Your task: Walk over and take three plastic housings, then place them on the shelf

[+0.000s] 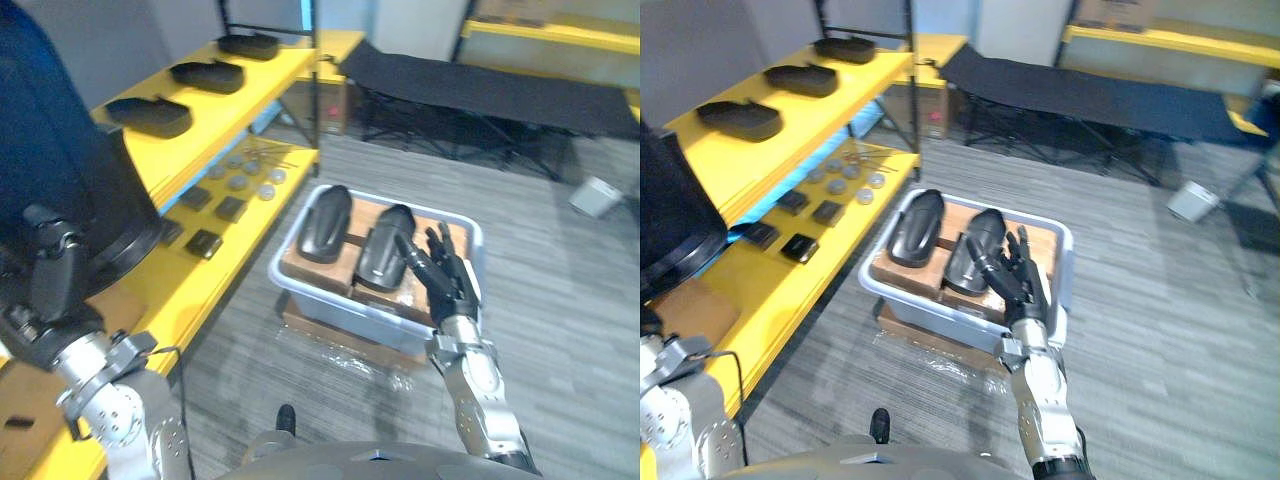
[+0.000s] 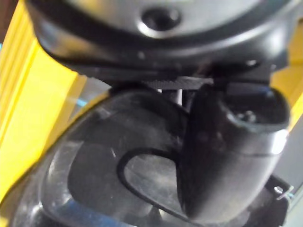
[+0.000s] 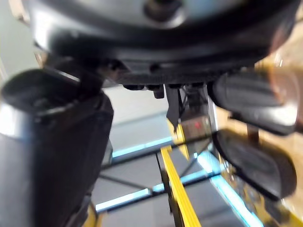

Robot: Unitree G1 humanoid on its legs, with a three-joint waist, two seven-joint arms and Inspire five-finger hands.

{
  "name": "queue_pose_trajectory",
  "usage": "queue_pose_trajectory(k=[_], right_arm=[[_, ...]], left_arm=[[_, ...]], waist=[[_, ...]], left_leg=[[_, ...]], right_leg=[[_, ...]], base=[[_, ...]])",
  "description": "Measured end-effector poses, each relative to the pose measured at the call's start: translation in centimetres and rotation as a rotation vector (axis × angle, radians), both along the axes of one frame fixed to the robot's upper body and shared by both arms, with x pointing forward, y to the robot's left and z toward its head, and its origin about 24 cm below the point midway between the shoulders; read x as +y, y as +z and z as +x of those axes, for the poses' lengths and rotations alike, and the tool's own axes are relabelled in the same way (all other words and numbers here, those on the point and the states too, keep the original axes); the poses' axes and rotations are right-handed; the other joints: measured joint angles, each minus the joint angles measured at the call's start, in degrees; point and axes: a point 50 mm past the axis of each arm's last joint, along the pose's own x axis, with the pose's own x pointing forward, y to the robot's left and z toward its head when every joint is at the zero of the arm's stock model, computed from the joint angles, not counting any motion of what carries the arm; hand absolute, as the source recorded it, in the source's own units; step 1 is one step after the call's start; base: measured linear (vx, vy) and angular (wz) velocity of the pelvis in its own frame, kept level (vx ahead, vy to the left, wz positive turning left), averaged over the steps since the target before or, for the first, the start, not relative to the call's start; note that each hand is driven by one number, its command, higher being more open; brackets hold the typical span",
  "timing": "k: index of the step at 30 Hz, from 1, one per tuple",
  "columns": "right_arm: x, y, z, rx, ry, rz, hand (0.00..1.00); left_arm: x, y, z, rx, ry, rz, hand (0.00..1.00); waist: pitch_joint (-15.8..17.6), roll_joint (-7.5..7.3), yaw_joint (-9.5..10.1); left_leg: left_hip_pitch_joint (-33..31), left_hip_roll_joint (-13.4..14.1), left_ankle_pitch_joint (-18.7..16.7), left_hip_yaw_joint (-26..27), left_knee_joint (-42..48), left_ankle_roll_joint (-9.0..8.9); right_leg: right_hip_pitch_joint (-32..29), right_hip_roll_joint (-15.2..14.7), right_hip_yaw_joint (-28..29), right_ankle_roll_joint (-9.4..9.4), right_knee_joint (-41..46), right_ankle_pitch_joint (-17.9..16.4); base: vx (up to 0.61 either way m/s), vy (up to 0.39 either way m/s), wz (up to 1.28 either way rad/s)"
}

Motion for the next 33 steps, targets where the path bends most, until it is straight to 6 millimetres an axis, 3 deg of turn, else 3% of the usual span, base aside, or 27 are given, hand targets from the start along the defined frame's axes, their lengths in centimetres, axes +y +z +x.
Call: queue_pose_trajectory(k=[3,6,7,9,12,14,15,16,17,19,22,25,30,33], right_arm=[[2.2,1.2,1.5,-0.049,0.100,-0.006,1.00],[3.7,2.5,2.6,-0.105,0.129,-0.038,1.00],[3.6,2.7,2.7,-0.108,0.104,-0.033,1.00],[2.8,2.8,2.7,-0.104,0.043,-0.029,1.00],[1.2,2.6,2.2,-0.096,-0.013,-0.029,1.00],[0.0,2.4,1.8,-0.092,-0.056,-0.030,1.00],[-1.0,2.4,1.4,-0.092,-0.092,-0.032,1.00],[-1.7,2.4,1.2,-0.093,-0.111,-0.035,1.00],[-3.8,2.3,0.3,-0.090,-0.180,-0.048,1.00],[-6.2,2.3,-0.9,-0.085,-0.263,-0.080,1.00],[-7.6,2.6,-1.3,-0.099,-0.271,-0.128,1.00],[-6.8,3.0,-1.1,-0.141,-0.231,-0.172,1.00],[-5.5,3.1,-1.1,-0.180,-0.284,-0.184,1.00],[-4.9,3.2,-0.9,-0.183,-0.276,-0.193,1.00]], left_arm=[[0.6,-0.8,-1.5,0.038,0.012,-0.024,0.00],[0.4,-1.1,-1.7,0.040,-0.037,-0.030,0.00],[0.1,-1.0,-1.3,0.031,-0.083,-0.020,0.00],[-0.3,-0.8,-0.7,0.009,-0.165,-0.003,0.00],[-0.5,-0.9,-0.8,0.015,-0.209,0.015,0.00],[-0.6,-0.9,-0.7,0.001,-0.232,0.006,0.00],[-0.8,-0.9,-0.5,-0.012,-0.259,0.007,0.00],[-0.9,-0.8,-0.4,-0.015,-0.276,0.012,0.00],[-1.4,-0.8,0.2,-0.027,-0.336,0.026,0.00],[-2.4,-1.0,1.5,-0.046,-0.426,0.025,0.00],[-3.3,-1.8,2.2,-0.030,-0.480,-0.009,0.00],[-3.2,-2.4,2.2,-0.002,-0.481,-0.018,0.00],[-3.4,-2.3,2.6,0.012,-0.511,-0.012,0.00],[-3.7,-2.4,3.1,0.020,-0.524,-0.034,0.00]], waist=[[-0.46,-1.18,3.07],[-0.53,-1.63,3.52],[-0.35,-1.52,2.87],[-0.15,-2.48,1.45],[0.34,-2.32,1.97],[0.62,-2.14,1.42],[1.49,-1.33,0.30],[1.62,-1.64,-0.56],[2.96,-1.07,-2.40],[4.42,0.14,-3.53],[5.62,2.17,-3.50],[5.76,2.77,-3.26],[6.37,1.45,-3.79],[8.60,0.48,-3.88]], left_leg=[[-0.29,-1.01,0.04,-2.52,0.00,0.04],[-1.65,-2.27,0.43,-7.38,-0.04,0.32],[-2.40,-3.05,0.87,-10.30,-0.21,0.40],[-3.60,-4.62,2.06,-14.38,-0.12,0.55],[-4.09,-4.94,2.95,-16.69,0.00,0.05],[-4.81,-4.65,3.85,-16.82,-0.02,0.68],[-5.84,-3.88,3.91,-13.07,-0.18,1.53],[-6.06,-3.31,4.00,-9.94,-0.01,2.51],[-7.28,-1.87,3.74,-0.69,1.26,5.16],[-8.37,-0.50,3.16,7.70,3.37,5.82],[-8.03,-0.77,2.61,10.16,3.72,4.96],[-7.73,0.01,3.23,12.48,4.82,4.36],[-7.77,0.18,4.64,13.82,6.11,4.14],[-8.97,0.03,2.09,14.54,11.01,4.14]], right_leg=[[1.42,-0.39,-2.65,0.40,-0.14,-0.77],[1.28,-0.89,-4.07,-0.56,3.80,-3.67],[0.75,-0.79,-0.39,-1.98,6.03,-6.08],[0.39,-0.68,3.17,-1.16,8.39,-10.16],[0.02,-0.27,1.63,-1.40,11.50,-12.10],[0.36,0.20,-0.01,-1.29,12.06,-12.43],[1.25,0.36,-2.39,-1.01,12.53,-12.66],[1.77,0.38,-3.86,-0.69,12.63,-12.50],[3.04,0.32,-6.99,-0.39,12.65,-12.34],[4.56,0.03,-8.79,0.58,12.87,-13.47],[4.18,-0.81,-7.12,-0.53,15.35,-16.25],[3.21,-1.50,-4.98,-0.25,17.34,-16.89],[1.88,-2.54,-2.91,0.40,19.67,-17.75],[0.70,-4.46,-1.72,0.57,24.14,-20.05]], base=[[0.03,-0.039,0.57],[0.00,-0.022,0.86],[-0.03,-0.004,1.22],[-0.03,-0.049,1.30],[-0.05,-0.096,0.57],[-0.08,-0.109,0.55],[-0.07,-0.077,0.81],[-0.07,-0.044,1.40],[-0.06,-0.011,1.30],[-0.05,0.015,1.22],[-0.06,0.017,0.40],[-0.02,-0.010,-0.22],[0.03,-0.035,-0.17],[-0.01,-0.009,-0.11]])
